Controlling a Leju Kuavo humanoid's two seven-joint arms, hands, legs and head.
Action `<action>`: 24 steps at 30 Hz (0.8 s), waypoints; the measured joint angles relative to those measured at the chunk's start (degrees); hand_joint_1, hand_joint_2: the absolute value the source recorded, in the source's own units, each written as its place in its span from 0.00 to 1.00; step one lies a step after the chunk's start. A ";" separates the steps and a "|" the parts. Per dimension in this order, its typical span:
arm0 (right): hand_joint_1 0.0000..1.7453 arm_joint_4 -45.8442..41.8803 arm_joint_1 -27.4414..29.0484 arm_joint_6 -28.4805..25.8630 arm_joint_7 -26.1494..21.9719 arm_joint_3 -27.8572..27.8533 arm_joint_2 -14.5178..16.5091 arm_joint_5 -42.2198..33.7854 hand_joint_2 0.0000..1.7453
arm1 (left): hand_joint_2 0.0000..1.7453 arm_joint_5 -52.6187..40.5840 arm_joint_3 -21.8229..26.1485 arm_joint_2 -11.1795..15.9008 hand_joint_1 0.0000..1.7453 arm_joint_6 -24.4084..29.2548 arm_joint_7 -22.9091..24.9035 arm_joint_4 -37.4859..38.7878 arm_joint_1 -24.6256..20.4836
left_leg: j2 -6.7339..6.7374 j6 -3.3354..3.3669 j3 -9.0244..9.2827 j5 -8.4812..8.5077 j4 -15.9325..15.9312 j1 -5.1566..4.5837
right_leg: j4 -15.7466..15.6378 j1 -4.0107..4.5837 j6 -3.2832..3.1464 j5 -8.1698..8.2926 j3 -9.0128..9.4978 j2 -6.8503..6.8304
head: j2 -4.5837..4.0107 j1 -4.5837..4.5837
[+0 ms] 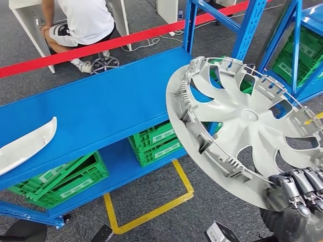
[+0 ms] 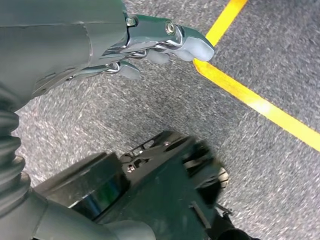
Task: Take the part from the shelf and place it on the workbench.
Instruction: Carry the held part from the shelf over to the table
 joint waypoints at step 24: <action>1.00 -5.40 5.69 0.00 -5.89 -6.70 5.29 -0.03 1.00 | 1.00 -4.26 -2.84 -1.34 0.00 -1.22 2.36 -0.04 -3.81 | 3.66 -0.10 2.79 -0.37 -6.56 -0.29 | 0.03 0.16 -0.14 -1.71 2.35 -4.56 | 0.00 0.47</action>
